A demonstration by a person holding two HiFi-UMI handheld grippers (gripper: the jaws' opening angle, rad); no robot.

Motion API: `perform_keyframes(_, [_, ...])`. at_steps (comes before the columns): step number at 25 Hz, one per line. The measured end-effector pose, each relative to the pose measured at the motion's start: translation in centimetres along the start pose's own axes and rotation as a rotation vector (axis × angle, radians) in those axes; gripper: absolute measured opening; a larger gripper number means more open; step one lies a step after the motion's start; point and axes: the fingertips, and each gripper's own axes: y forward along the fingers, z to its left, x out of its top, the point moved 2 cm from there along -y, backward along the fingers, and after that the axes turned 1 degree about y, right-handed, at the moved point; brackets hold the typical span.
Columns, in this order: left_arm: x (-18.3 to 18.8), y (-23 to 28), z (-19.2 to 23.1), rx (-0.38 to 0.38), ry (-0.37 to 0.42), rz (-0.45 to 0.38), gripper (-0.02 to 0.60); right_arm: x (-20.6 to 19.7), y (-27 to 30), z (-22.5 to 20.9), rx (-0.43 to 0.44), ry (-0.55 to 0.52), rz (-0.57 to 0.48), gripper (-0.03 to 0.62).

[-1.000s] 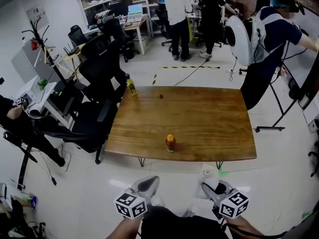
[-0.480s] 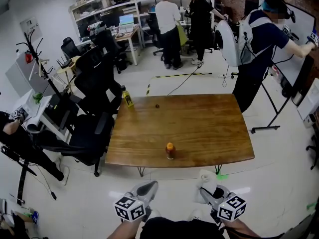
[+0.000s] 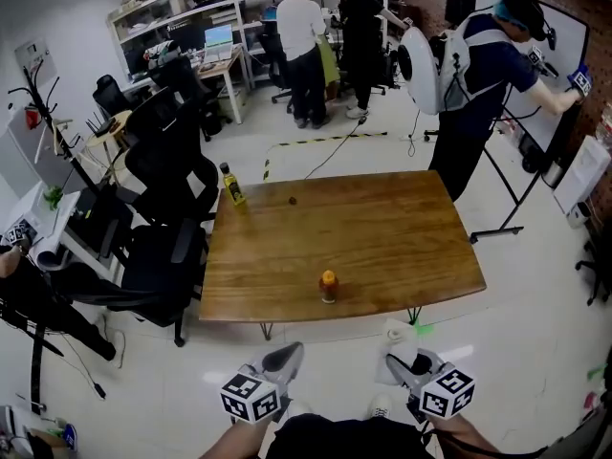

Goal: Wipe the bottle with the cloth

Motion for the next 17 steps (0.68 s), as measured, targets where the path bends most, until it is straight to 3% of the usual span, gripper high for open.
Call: perform_keyframes(17, [-0.4,-1.0,0.7,-0.01,0.005,-0.003,0.017,-0.7,0.2,1.1,-0.012,-0.024,0.043,0.074])
